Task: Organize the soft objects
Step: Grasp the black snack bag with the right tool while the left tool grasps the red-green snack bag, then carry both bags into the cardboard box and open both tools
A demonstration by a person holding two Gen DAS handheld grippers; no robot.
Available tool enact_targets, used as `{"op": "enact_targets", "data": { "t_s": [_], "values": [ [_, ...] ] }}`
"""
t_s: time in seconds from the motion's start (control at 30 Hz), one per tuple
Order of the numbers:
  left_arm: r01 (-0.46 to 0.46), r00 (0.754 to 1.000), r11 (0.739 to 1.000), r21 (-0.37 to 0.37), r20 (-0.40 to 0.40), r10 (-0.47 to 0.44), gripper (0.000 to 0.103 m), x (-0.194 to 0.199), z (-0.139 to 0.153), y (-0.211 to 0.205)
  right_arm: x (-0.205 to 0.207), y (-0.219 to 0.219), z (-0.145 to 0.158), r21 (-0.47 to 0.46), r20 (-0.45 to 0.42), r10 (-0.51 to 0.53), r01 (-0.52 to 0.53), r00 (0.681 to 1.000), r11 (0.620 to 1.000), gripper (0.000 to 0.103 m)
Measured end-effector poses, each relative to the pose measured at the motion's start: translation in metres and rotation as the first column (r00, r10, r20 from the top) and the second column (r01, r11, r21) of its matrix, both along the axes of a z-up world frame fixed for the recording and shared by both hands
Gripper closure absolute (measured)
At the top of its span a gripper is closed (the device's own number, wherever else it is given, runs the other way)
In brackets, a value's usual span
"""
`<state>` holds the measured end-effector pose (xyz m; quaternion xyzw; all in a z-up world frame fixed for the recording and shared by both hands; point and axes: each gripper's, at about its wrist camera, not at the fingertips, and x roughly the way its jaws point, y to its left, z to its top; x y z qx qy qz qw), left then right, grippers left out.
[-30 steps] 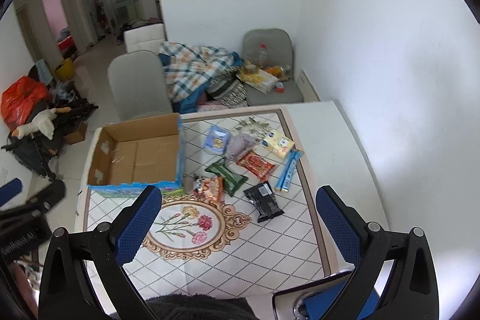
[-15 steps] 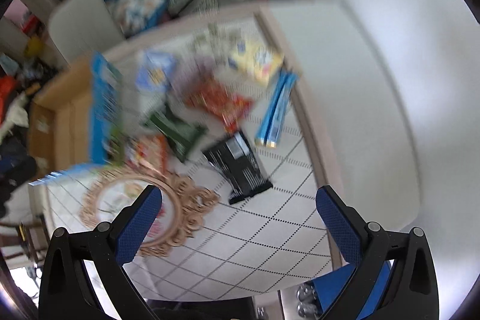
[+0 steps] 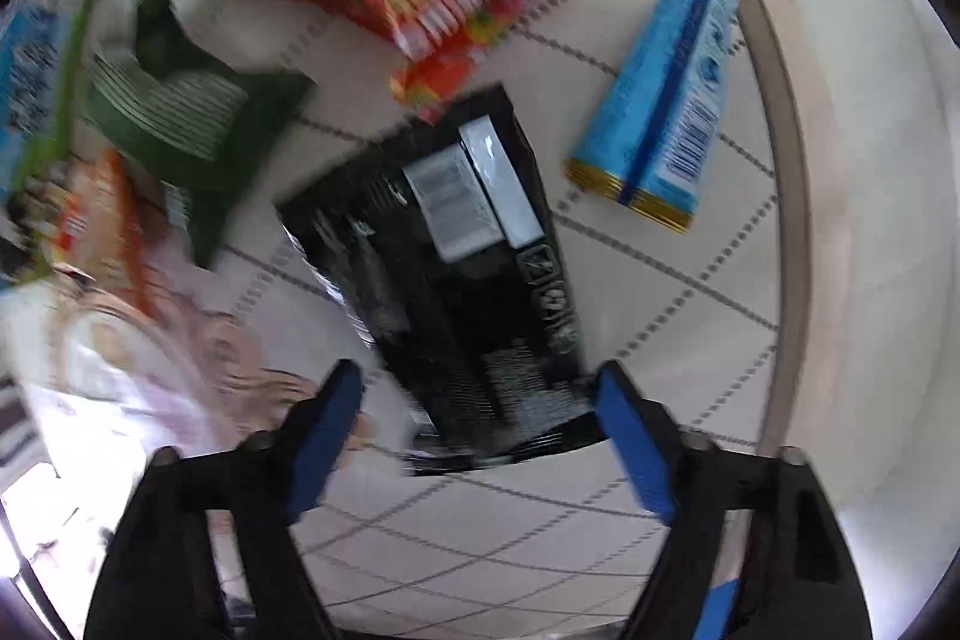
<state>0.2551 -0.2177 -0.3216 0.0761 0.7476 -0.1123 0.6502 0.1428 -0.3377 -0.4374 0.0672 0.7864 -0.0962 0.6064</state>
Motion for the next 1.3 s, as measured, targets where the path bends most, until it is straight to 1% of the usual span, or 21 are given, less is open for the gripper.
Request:
{"op": "enact_targets", "data": {
  "t_s": [0.07, 0.13, 0.2, 0.23, 0.3, 0.37, 0.4, 0.43, 0.5, 0.6, 0.67, 0.7, 0.77, 0.83, 0.87, 0.97, 1.03, 1.07, 1.13, 1.17, 1.3],
  "values": [
    [-0.048, 0.997, 0.998, -0.047, -0.070, 0.044, 0.000, 0.010, -0.014, -0.015, -0.010, -0.016, -0.001, -0.009, -0.002, -0.085, 0.085, 0.996, 0.996, 0.038],
    [-0.104, 0.986, 0.991, -0.088, -0.137, 0.091, 0.000, 0.020, -0.030, -0.029, -0.025, -0.039, -0.001, -0.037, 0.008, -0.180, 0.180, 0.984, 0.983, 0.040],
    [-0.167, 0.970, 0.980, -0.110, -0.195, 0.143, 0.000, 0.030, -0.047, -0.044, -0.041, -0.061, 0.000, -0.043, 0.020, -0.278, 0.278, 0.960, 0.959, 0.041],
    [-0.195, 0.961, 0.975, -0.111, -0.221, 0.167, 0.000, 0.035, -0.056, -0.051, -0.047, -0.069, -0.001, -0.034, 0.021, -0.316, 0.316, 0.949, 0.948, 0.041],
    [-0.248, 0.940, 0.963, -0.102, -0.264, 0.214, 0.000, 0.045, -0.074, -0.063, -0.061, -0.089, -0.004, 0.007, 0.030, -0.406, 0.406, 0.913, 0.914, 0.040],
    [-0.285, 0.922, 0.956, -0.065, -0.292, 0.255, 0.000, 0.053, -0.093, -0.072, -0.068, -0.100, -0.010, 0.031, 0.024, -0.447, 0.447, 0.894, 0.894, 0.040],
    [-0.292, 0.916, 0.955, -0.042, -0.298, 0.267, 0.000, 0.056, -0.101, -0.075, -0.074, -0.106, -0.021, 0.054, 0.018, -0.466, 0.465, 0.885, 0.884, 0.040],
    [-0.291, 0.913, 0.957, -0.014, -0.303, 0.273, 0.000, 0.058, -0.111, -0.080, -0.076, -0.110, -0.022, 0.070, 0.012, -0.480, 0.478, 0.877, 0.876, 0.040],
    [-0.263, 0.919, 0.964, 0.042, -0.292, 0.264, 0.000, 0.061, -0.122, -0.085, -0.080, -0.116, -0.027, 0.085, 0.005, -0.494, 0.492, 0.869, 0.866, 0.040],
    [-0.180, 0.947, 0.980, 0.085, -0.256, 0.196, 0.000, 0.062, -0.133, -0.096, -0.081, -0.124, -0.026, 0.093, -0.001, -0.495, 0.493, 0.869, 0.865, 0.040],
    [-0.072, 0.972, 0.989, 0.131, -0.215, 0.099, 0.000, 0.057, -0.133, -0.102, -0.083, -0.126, -0.024, 0.095, -0.005, -0.487, 0.486, 0.873, 0.869, 0.040],
    [-0.016, 0.979, 0.989, 0.147, -0.199, 0.045, 0.000, 0.052, -0.132, -0.104, -0.085, -0.126, -0.024, 0.093, -0.006, -0.477, 0.475, 0.879, 0.875, 0.039],
    [0.079, 0.983, 0.982, 0.171, -0.176, -0.049, 0.000, 0.040, -0.129, -0.100, -0.091, -0.128, -0.028, 0.099, -0.013, -0.460, 0.459, 0.888, 0.883, 0.039],
    [0.124, 0.983, 0.976, 0.182, -0.159, -0.095, 0.000, 0.034, -0.127, -0.092, -0.099, -0.130, -0.031, 0.112, -0.026, -0.459, 0.459, 0.888, 0.882, 0.039],
    [0.130, 0.983, 0.975, 0.178, -0.152, -0.103, 0.000, 0.033, -0.126, -0.090, -0.102, -0.131, -0.032, 0.117, -0.031, -0.461, 0.461, 0.887, 0.880, 0.039],
    [0.119, 0.985, 0.981, 0.151, -0.145, -0.097, 0.002, 0.036, -0.127, -0.086, -0.109, -0.136, -0.051, 0.119, -0.042, -0.456, 0.457, 0.889, 0.881, 0.039],
    [0.113, 0.986, 0.987, 0.118, -0.137, -0.096, 0.014, 0.037, -0.126, -0.083, -0.101, -0.130, -0.061, 0.104, -0.047, -0.439, 0.442, 0.897, 0.891, 0.038],
    [0.113, 0.986, 0.989, 0.097, -0.135, -0.099, 0.026, 0.039, -0.123, -0.085, -0.096, -0.126, -0.061, 0.096, -0.049, -0.430, 0.433, 0.902, 0.897, 0.038],
    [0.137, 0.986, 0.988, 0.075, -0.110, -0.128, 0.043, 0.037, -0.115, -0.091, -0.095, -0.119, -0.063, 0.079, -0.045, -0.415, 0.417, 0.909, 0.905, 0.038],
    [0.150, 0.985, 0.986, 0.071, -0.098, -0.142, 0.056, 0.034, -0.113, -0.098, -0.097, -0.115, -0.064, 0.073, -0.048, -0.409, 0.412, 0.911, 0.908, 0.038],
    [0.205, 0.978, 0.973, 0.106, -0.045, -0.201, 0.059, 0.026, -0.103, -0.107, -0.102, -0.103, -0.059, 0.054, -0.035, -0.410, 0.411, 0.911, 0.910, 0.045]
  ]
}}
